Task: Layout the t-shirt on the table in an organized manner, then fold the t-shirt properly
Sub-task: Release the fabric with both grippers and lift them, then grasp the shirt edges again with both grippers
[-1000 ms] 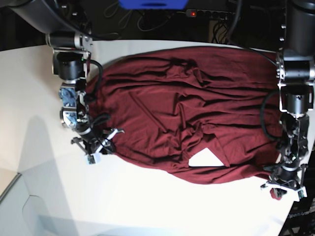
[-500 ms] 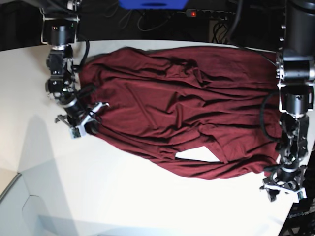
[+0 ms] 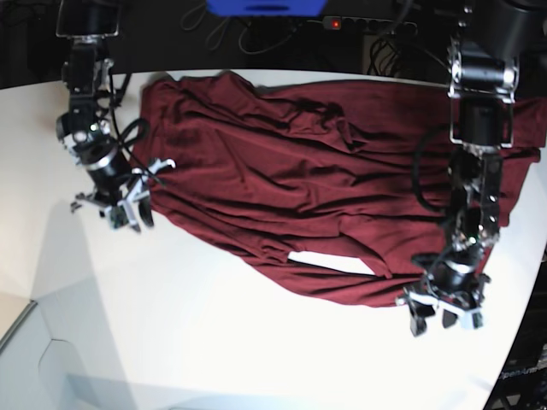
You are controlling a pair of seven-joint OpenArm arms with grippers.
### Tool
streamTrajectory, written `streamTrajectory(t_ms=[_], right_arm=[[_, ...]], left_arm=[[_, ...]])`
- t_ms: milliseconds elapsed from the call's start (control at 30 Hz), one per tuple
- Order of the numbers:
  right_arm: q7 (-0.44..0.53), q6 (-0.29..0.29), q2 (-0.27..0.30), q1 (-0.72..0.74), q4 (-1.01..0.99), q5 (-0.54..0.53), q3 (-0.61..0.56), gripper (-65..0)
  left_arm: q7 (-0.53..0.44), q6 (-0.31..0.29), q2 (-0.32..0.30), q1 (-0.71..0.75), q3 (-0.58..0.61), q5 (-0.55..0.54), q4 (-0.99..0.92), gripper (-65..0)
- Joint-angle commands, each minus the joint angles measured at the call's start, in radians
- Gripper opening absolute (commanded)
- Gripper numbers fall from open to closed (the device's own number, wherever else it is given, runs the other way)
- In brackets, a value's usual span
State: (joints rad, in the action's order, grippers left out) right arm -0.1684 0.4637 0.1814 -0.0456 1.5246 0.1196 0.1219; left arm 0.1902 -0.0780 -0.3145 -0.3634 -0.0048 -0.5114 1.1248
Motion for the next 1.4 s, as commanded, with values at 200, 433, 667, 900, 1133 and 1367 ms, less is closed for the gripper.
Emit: streamTrajectory(t_ms=[200,433,667,900,1133,1367], right_arm=[[-0.020,-0.006,-0.061,0.186,-0.111,-0.008,-0.011,-50.6],[-0.257,-0.006,-0.109,0.402,-0.333,-0.008,-0.106,-41.9],[-0.265,-0.006,-0.122,0.425,-0.359,-0.008,-0.275,-40.3],[-0.262,-0.006,-0.132,0.444,-0.436,-0.008,-0.333,-40.3],[-0.150,-0.009,-0.132,0.494,-0.594,-0.007,-0.331,-40.4],[-0.099,-0.009,-0.113,0.499,-0.594,-0.007,-0.330,-52.6]], left_arm=[[0.050,-0.006,0.084,0.091,-0.001,0.009,0.039,-28.4],[0.048,-0.006,0.090,0.091,-0.005,0.009,-0.113,-28.4],[0.048,-0.006,0.053,0.091,-0.007,0.009,-0.165,-28.4],[0.047,-0.006,0.035,0.093,-0.007,0.009,-0.171,-28.4],[0.047,-0.006,0.028,0.091,-0.007,0.009,-0.217,-28.4],[0.045,-0.007,0.027,0.086,-0.007,0.009,-0.288,-28.4]])
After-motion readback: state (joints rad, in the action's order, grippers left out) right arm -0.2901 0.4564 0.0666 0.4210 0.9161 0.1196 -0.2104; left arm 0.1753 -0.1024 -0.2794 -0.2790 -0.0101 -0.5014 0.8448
